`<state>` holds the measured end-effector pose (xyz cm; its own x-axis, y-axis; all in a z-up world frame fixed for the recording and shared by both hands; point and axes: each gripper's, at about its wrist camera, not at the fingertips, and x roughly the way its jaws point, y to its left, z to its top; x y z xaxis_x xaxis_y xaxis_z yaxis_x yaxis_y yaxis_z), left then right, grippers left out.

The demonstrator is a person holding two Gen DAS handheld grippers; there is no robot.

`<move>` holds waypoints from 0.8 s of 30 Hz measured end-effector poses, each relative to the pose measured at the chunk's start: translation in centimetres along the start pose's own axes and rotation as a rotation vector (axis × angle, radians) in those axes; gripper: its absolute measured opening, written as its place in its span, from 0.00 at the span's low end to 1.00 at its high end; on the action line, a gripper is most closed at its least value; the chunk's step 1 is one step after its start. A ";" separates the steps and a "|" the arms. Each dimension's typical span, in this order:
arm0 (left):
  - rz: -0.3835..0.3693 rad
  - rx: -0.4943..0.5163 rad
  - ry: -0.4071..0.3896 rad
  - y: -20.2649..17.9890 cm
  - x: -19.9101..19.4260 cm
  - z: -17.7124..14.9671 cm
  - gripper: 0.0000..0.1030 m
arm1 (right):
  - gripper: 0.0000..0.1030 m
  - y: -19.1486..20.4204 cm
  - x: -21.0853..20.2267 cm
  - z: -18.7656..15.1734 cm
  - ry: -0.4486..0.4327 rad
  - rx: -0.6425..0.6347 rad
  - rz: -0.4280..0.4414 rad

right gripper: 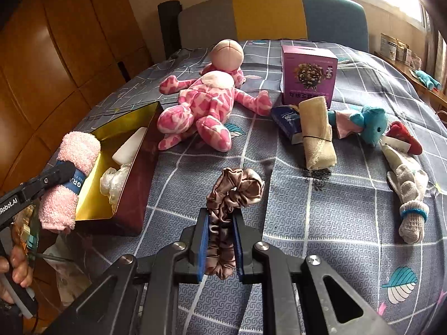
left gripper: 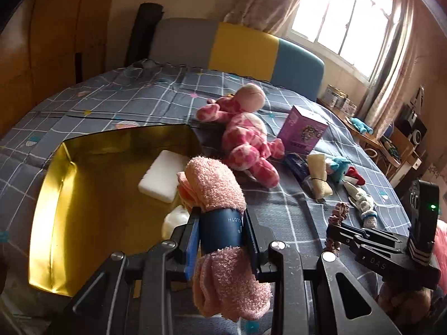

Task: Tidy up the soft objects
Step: 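Carry the pink towel roll into the gold box and release it with the left tool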

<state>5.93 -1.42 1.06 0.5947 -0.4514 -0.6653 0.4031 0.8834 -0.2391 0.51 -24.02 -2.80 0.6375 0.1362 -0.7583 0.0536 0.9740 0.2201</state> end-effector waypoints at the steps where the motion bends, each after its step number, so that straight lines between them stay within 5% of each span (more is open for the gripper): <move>1: 0.014 -0.013 -0.003 0.7 -0.2 0.0 0.29 | 0.14 0.2 0.1 -0.1 0.000 -0.005 0.000; 14: 0.193 -0.156 -0.029 8.2 -2.7 -0.5 0.30 | 0.14 2.3 1.0 -0.7 0.016 -0.049 0.026; 24: 0.228 -0.257 0.062 12.4 0.4 0.9 0.30 | 0.14 4.3 1.1 -0.7 0.023 -0.108 0.057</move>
<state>11.78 9.25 -1.59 0.6029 -0.2375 -0.7616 0.0720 0.9670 -0.2445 0.92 -19.54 -3.12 0.6197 0.1943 -0.7604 -0.0661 0.9783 0.1962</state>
